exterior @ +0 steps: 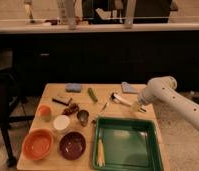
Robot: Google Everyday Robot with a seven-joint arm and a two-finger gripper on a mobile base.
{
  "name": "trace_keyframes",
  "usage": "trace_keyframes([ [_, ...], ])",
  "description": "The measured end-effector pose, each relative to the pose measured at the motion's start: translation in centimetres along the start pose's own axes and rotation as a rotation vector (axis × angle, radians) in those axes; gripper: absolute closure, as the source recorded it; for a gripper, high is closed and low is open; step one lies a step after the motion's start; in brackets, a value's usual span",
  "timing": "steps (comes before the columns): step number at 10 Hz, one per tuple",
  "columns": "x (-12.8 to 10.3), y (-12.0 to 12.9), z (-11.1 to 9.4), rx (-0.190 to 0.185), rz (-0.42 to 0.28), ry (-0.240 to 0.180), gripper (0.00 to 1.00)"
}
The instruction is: Place brush in tray
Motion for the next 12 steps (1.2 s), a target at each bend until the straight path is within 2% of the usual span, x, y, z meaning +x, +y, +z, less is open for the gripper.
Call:
trace_keyframes([
  [5, 0.4, -1.9, 4.8, -0.039, 0.047, -0.012, 0.20],
  [9, 1.4, -1.9, 7.3, -0.060, 0.066, 0.034, 0.20],
  [10, 1.4, -1.6, 7.9, -0.068, 0.060, 0.044, 0.22],
  [11, 1.0, -1.1, 8.7, -0.075, 0.044, 0.056, 0.34],
  [12, 0.9, -1.0, 8.8, -0.075, 0.038, 0.060, 0.42],
])
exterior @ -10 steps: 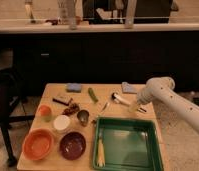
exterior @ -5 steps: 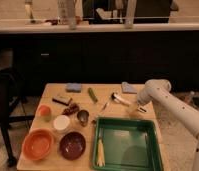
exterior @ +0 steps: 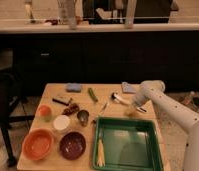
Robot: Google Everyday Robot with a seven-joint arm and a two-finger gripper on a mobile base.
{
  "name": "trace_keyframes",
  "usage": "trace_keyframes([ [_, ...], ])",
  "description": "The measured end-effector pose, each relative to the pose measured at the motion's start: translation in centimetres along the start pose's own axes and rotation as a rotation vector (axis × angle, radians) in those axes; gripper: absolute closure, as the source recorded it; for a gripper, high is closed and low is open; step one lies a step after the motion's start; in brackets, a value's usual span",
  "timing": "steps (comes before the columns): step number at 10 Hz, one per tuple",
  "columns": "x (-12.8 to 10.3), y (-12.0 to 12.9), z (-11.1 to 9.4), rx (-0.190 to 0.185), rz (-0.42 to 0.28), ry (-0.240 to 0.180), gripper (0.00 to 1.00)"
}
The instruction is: Place brush in tray
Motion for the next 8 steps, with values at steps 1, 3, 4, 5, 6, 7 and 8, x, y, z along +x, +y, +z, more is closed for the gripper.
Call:
trace_keyframes([
  [1, 0.00, 0.05, 0.02, 0.000, -0.003, 0.004, 0.51],
  [3, -0.17, 0.12, -0.28, -0.002, -0.004, 0.003, 0.72],
  [4, -0.22, 0.09, -0.49, -0.001, -0.005, 0.004, 0.80],
  [5, -0.13, -0.06, -0.66, 0.004, -0.010, 0.011, 0.91],
  [6, 0.04, 0.29, -0.72, -0.004, -0.011, 0.014, 0.99],
  [7, 0.10, 0.31, -0.74, -0.005, -0.009, 0.014, 1.00],
  [8, 0.13, 0.34, -0.72, -0.006, -0.009, 0.014, 1.00],
])
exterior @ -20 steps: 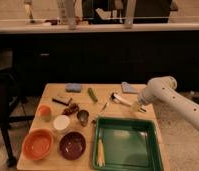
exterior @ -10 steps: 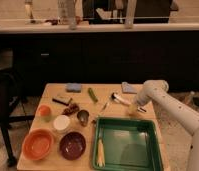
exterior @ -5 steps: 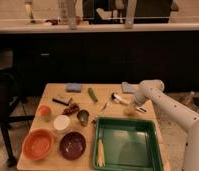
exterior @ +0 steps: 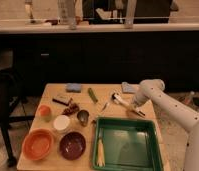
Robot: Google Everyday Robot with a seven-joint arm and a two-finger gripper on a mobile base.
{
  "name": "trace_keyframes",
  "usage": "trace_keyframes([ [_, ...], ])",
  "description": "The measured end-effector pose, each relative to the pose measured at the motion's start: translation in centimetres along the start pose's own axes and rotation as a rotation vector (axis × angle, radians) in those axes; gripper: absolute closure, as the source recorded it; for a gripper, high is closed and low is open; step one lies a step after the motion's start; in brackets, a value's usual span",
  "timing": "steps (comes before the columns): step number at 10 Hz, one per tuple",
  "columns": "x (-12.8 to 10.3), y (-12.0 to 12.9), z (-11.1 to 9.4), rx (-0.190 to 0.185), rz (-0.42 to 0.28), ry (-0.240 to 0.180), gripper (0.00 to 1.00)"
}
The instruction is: Place brush in tray
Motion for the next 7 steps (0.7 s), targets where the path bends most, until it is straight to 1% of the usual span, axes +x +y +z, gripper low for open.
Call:
trace_keyframes([
  [1, 0.0, 0.1, 0.0, -0.002, -0.001, 0.000, 1.00],
  [2, 0.3, 0.0, -0.6, 0.006, -0.004, 0.001, 1.00],
  [5, -0.2, -0.5, -3.3, 0.048, -0.012, -0.041, 1.00],
  [6, -0.3, -0.4, -3.9, 0.057, -0.016, -0.052, 1.00],
  [7, -0.4, -0.4, -5.0, 0.072, -0.025, -0.069, 1.00],
])
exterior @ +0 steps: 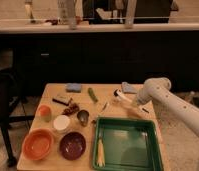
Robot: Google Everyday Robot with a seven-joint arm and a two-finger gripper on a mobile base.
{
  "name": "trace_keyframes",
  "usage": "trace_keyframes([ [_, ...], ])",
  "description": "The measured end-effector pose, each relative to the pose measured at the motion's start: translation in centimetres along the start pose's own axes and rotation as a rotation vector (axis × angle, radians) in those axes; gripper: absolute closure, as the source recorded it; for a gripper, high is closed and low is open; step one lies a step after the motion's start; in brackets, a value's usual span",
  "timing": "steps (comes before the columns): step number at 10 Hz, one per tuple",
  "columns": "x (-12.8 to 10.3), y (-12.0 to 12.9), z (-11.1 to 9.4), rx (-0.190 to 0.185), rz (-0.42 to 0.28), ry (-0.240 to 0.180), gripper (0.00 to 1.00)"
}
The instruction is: Place brush in tray
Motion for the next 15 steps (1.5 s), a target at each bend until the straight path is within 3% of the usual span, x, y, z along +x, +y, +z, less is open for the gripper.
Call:
trace_keyframes([
  [6, -2.4, 3.0, -4.4, 0.015, -0.131, -0.067, 1.00],
  [11, -2.8, 8.7, -7.7, 0.010, -0.294, -0.061, 1.00],
  [13, -2.1, 10.0, -8.1, 0.002, -0.320, -0.051, 1.00],
  [15, -1.1, 12.3, -8.2, -0.034, -0.344, -0.037, 1.00],
])
